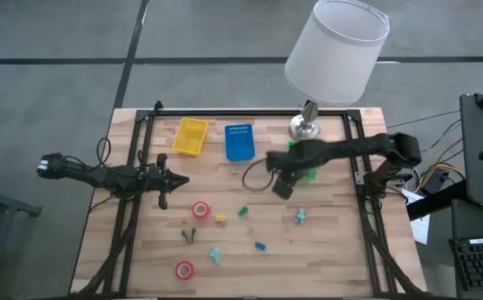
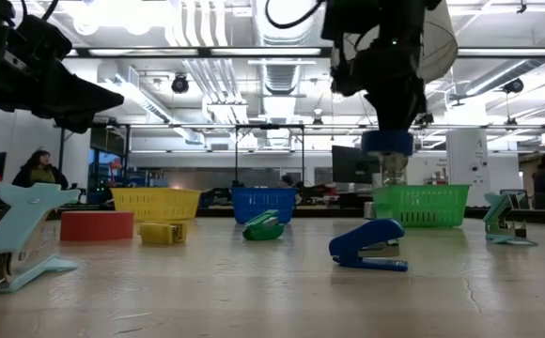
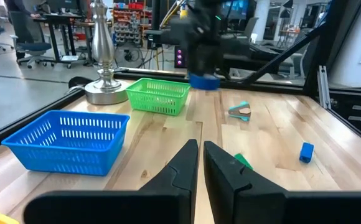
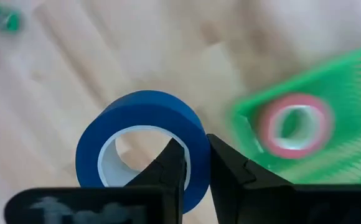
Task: Pick and place Stapler, Stapler remover, tape
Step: Put the blue tape into the green bin
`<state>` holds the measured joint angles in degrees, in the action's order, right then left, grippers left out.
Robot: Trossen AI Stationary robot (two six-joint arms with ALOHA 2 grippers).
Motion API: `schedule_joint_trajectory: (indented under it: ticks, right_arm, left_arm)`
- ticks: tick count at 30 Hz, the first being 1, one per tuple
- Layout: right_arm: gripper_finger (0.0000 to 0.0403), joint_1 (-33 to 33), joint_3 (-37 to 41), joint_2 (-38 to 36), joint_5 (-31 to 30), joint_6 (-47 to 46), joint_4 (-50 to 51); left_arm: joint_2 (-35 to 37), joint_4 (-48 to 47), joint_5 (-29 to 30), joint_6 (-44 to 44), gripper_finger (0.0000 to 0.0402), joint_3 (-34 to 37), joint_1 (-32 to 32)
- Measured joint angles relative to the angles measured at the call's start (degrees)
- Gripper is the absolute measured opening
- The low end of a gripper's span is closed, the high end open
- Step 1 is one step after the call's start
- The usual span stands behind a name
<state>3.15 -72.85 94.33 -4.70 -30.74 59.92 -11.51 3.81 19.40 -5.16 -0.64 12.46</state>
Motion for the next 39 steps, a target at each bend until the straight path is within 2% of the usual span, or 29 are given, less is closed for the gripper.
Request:
schedule_joint_trajectory:
  ticks: [8,14,27,36,39]
  right_arm:
    - [0.0047,12.2,8.3,-7.9,-1.1,0.5,-0.4]
    - [0.0044,17.8,14.4,-9.4,0.7,0.5,-3.9]
    - [0.0053,19.6,19.3,-6.0,2.1,0.7,-11.0]
    - [0.0055,19.6,17.5,-2.5,1.2,0.7,-10.9]
    - [0.0067,19.7,16.6,-2.3,0.0,0.8,-10.8]
  left_arm:
    - [0.0,0.0,0.0,0.0,0.0030,0.0,0.0]
    - [0.0,0.0,0.0,0.0,0.0030,0.0,0.0]
    - [0.0,0.0,0.0,0.0,0.0030,0.0,0.0]
    - [0.0,0.0,0.0,0.0,0.0030,0.0,0.0]
    - [0.0,0.0,0.0,0.0,0.0030,0.0,0.0]
